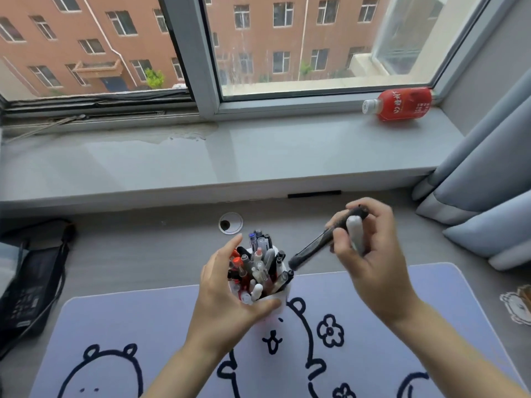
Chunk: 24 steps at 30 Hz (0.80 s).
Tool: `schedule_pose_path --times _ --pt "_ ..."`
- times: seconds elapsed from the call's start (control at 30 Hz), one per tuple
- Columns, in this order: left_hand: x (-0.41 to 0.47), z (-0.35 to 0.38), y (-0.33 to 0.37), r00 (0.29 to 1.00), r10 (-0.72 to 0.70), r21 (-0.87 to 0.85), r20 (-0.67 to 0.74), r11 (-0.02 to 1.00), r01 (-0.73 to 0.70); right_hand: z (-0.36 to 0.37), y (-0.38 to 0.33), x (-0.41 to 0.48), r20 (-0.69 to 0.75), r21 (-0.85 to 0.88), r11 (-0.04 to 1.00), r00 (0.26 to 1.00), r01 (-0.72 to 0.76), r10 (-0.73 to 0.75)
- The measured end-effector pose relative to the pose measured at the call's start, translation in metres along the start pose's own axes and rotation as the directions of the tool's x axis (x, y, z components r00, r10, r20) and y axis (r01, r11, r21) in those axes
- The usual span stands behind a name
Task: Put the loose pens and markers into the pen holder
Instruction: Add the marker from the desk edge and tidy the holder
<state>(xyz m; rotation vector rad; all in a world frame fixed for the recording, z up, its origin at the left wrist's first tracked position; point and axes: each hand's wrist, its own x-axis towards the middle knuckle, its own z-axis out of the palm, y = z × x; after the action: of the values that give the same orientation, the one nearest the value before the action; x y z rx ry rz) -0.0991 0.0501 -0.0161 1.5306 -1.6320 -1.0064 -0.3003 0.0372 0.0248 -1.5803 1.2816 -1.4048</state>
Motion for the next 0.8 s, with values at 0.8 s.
schedule_pose_path --times 0.8 --pt "-0.02 0.017 -0.017 0.953 0.304 0.103 -0.008 0.948 -0.301 0.044 0.023 -0.067 -0.021 -0.349 0.936 0.998 0.042 -0.052"
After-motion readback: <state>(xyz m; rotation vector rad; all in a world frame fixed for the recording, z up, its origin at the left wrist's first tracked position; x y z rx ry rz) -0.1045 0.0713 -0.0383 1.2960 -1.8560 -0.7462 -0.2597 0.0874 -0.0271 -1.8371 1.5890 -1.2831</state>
